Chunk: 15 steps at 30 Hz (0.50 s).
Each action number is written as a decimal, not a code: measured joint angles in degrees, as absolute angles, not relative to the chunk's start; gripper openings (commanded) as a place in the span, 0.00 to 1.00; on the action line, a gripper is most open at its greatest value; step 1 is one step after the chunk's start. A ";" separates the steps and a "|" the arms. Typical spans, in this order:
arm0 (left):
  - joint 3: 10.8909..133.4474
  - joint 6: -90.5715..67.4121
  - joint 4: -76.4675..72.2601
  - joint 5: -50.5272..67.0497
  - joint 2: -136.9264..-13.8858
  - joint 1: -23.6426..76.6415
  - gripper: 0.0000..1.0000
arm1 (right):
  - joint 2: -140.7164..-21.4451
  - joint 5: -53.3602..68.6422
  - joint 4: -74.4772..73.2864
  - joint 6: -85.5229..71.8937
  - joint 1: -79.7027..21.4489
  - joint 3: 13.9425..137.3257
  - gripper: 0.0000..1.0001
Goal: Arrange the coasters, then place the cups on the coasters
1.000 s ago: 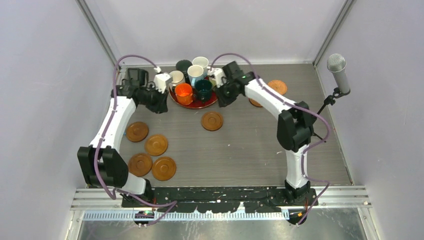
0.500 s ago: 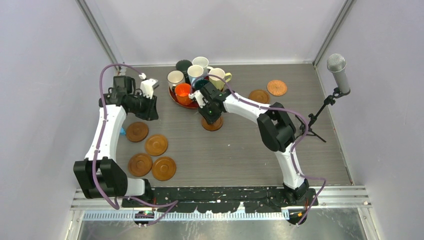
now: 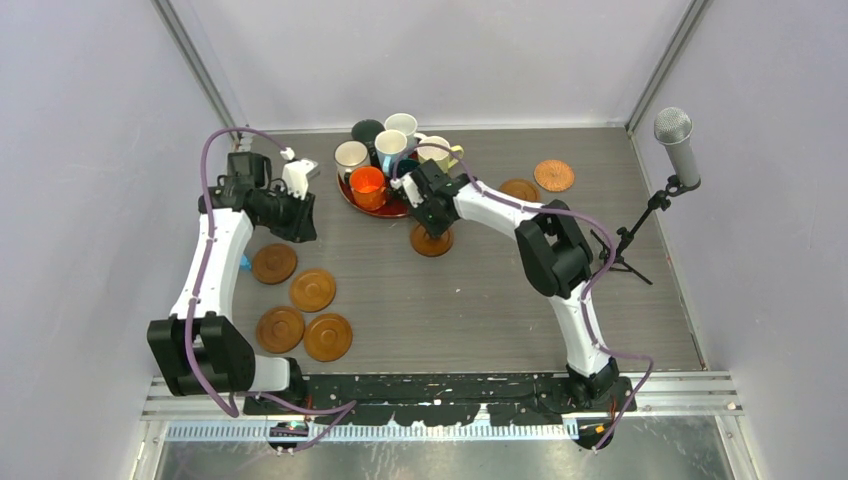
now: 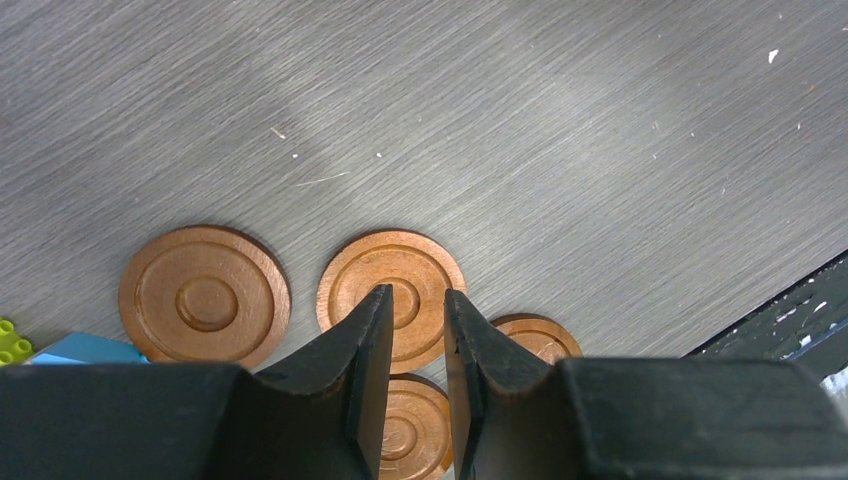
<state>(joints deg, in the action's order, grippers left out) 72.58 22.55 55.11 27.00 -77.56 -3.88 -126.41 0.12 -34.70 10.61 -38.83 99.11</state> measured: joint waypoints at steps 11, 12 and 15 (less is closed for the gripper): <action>71.53 26.15 55.05 26.55 -79.44 -3.88 0.29 | -126.19 -0.69 -35.92 13.17 -27.66 99.11 0.23; 71.31 26.59 55.05 26.37 -79.55 -3.88 0.29 | -126.15 -0.91 -36.10 13.43 -27.05 99.11 0.23; 70.52 27.94 55.02 25.89 -79.75 -3.88 0.29 | -126.02 -1.41 -36.84 14.37 -25.30 99.09 0.23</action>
<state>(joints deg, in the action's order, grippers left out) 70.52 27.94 55.02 25.89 -79.75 -3.88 -126.02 -1.41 -36.84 14.37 -25.30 99.09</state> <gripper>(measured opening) 0.284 0.231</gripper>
